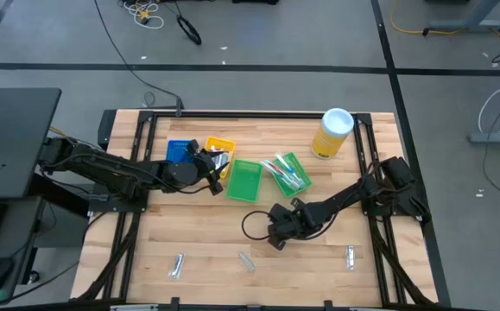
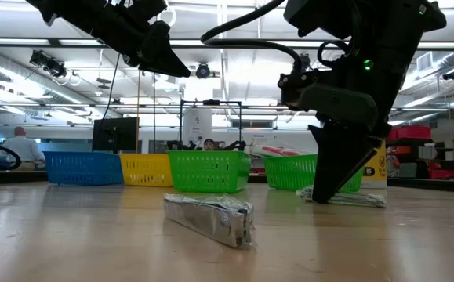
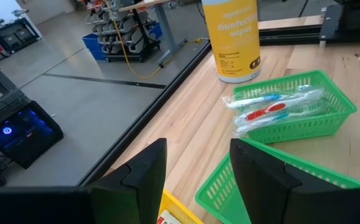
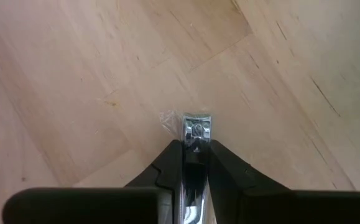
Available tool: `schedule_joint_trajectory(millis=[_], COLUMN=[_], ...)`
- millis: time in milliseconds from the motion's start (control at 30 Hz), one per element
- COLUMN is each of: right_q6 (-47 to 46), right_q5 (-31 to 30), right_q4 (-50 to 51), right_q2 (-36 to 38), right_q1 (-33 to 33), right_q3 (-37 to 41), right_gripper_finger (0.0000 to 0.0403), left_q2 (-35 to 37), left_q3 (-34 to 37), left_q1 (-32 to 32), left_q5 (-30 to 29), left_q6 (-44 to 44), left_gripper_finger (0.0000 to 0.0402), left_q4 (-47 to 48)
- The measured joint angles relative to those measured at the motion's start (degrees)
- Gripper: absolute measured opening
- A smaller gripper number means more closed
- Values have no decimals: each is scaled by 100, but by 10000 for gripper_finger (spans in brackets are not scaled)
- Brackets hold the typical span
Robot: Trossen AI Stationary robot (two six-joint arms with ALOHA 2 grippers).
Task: Pick & Place Travel size toiletries
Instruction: Put the silver nail cutter into the left green bin
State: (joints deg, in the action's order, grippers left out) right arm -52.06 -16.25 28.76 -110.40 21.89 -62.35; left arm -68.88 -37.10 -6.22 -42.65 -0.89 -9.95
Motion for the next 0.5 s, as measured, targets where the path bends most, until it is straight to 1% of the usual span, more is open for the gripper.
schedule_joint_trajectory(millis=[200,333,500], right_q6=[95,285,569], right_q5=[-93,-385,-602], right_q4=[-106,-162,-258], right_q2=[310,628,864], right_q1=[-7,-26,-123], right_q3=[37,18,20], right_gripper_finger=[57,56,56], left_q2=[0,0,0], left_q3=[0,0,0], left_q1=[0,0,0], left_q5=[0,0,0], left_q6=[1,-6,-13], left_gripper_finger=[185,185,185], left_q4=[-9,-12,-15])
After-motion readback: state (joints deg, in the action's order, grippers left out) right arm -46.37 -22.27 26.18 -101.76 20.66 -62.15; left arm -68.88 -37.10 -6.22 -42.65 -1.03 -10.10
